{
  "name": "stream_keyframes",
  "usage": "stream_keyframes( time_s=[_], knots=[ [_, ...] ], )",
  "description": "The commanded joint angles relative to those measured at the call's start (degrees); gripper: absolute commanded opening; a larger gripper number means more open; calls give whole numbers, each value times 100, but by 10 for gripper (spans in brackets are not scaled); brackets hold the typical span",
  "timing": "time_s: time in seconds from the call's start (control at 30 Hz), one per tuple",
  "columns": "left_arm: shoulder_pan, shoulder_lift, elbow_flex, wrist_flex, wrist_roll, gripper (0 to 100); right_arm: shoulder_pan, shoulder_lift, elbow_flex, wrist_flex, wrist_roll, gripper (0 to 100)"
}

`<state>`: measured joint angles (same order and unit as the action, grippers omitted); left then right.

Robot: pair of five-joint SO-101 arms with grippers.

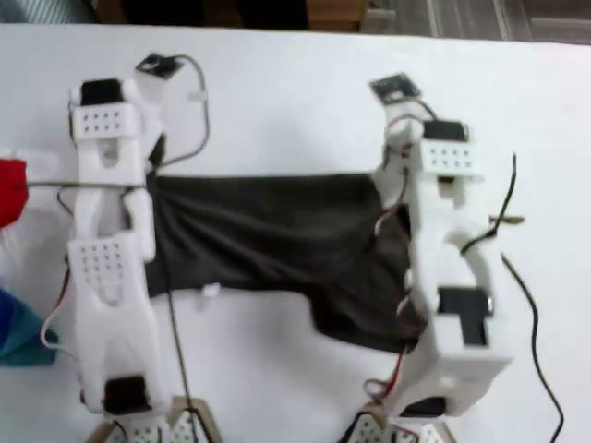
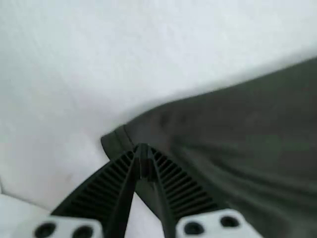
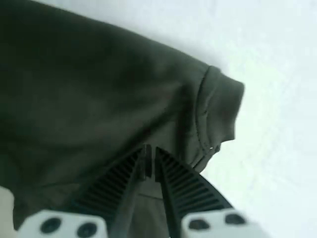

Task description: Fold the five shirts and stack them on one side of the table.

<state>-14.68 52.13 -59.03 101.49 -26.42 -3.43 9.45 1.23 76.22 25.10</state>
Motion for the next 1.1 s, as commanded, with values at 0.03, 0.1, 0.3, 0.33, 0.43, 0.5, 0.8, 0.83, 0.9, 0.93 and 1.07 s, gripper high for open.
stream_keyframes(
  time_s=[0.03,0.1,0.3,0.33,0.43,0.5,0.8,0.83,0.9,0.93,1.07],
  knots=[
    [281,-2119,2607,-62,-475,24,-602,-1833,1345,-127,114,21],
    [246,-2804,3732,-413,-501,24,-752,-2501,2101,-321,114,21],
    [246,-4070,6870,-1916,-466,24,-716,-3688,4360,-1121,158,21],
    [264,-4158,7231,-2075,-457,24,-725,-3749,4668,-1262,158,21],
    [264,-4360,8040,-2277,-457,24,-734,-3793,5354,-1604,167,21],
    [246,-4404,8365,-2400,-475,24,-734,-3793,5618,-1736,167,21],
    [-431,-4387,8470,-3007,-774,24,-1147,-3837,6084,-1736,545,21],
    [-501,-4387,8418,-2998,-826,24,-1314,-3837,6127,-1736,580,21],
    [-598,-4387,8303,-2971,-897,24,-1684,-3811,6198,-1745,571,21],
    [-624,-4387,8242,-2971,-897,24,-1868,-3802,6224,-1754,571,21],
    [-624,-4387,8031,-2963,-897,24,-2281,-3837,6224,-1771,571,21]
  ],
)
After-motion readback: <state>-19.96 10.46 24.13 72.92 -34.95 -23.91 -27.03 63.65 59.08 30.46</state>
